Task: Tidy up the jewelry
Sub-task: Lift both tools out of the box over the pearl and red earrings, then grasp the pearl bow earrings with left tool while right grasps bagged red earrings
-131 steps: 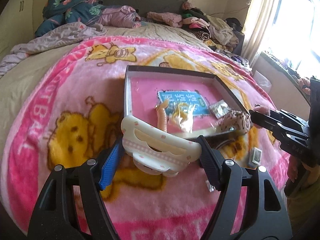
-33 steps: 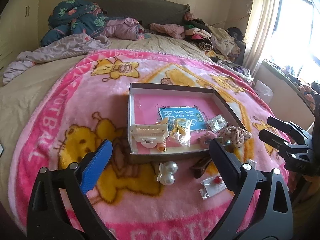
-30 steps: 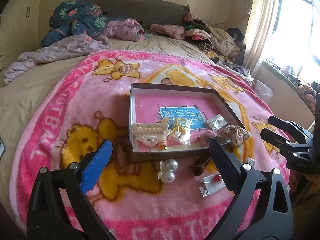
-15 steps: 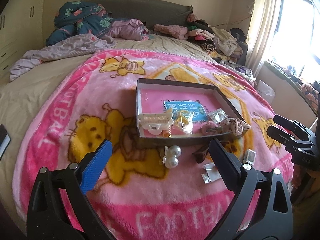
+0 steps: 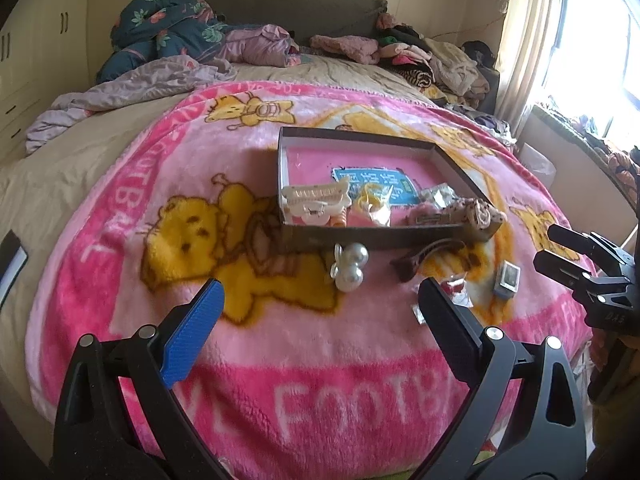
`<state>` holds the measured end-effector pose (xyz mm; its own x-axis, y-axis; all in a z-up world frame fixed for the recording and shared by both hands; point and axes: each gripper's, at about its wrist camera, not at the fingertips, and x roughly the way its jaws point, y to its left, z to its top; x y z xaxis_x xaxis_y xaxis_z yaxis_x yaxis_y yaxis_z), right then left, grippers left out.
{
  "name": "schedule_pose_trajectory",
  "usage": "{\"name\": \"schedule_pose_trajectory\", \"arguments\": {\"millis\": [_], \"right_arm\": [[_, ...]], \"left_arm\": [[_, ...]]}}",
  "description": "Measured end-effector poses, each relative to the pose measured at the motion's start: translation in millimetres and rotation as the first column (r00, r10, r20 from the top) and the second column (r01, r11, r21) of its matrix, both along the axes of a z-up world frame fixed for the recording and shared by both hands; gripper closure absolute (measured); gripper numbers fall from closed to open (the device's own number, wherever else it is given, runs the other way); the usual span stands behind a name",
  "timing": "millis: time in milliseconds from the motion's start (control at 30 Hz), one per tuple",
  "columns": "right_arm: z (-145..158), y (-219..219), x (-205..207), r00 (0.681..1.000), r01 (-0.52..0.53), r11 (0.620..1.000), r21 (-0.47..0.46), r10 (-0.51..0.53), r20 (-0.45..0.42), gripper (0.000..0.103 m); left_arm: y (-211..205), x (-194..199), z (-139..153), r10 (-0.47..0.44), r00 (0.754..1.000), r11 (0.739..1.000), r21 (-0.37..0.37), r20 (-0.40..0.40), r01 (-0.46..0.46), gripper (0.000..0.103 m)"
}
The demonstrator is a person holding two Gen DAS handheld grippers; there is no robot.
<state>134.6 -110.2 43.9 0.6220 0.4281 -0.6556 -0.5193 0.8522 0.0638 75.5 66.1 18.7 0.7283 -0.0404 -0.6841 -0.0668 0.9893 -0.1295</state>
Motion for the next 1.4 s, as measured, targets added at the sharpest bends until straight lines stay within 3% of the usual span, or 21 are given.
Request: {"name": "schedule_pose_trajectory", "arguments": {"millis": [867, 1400], "right_arm": [[-45.8, -33.5, -9.4, 0.995, 0.013, 1.0, 0.0, -0.013, -0.099, 0.02], [-63.2, 3.0, 1.9, 0.986, -0.091, 0.996, 0.005, 0.091, -0.142, 0.02]], "left_arm": [[-44.0, 14.7, -35.7, -0.051, 0.995, 0.996, 0.067, -0.087, 0.057, 0.014], [-28.4, 49.6, -59.8, -0.019, 0.991, 0.998, 0.05, -0.129, 0.026, 0.014]]}}
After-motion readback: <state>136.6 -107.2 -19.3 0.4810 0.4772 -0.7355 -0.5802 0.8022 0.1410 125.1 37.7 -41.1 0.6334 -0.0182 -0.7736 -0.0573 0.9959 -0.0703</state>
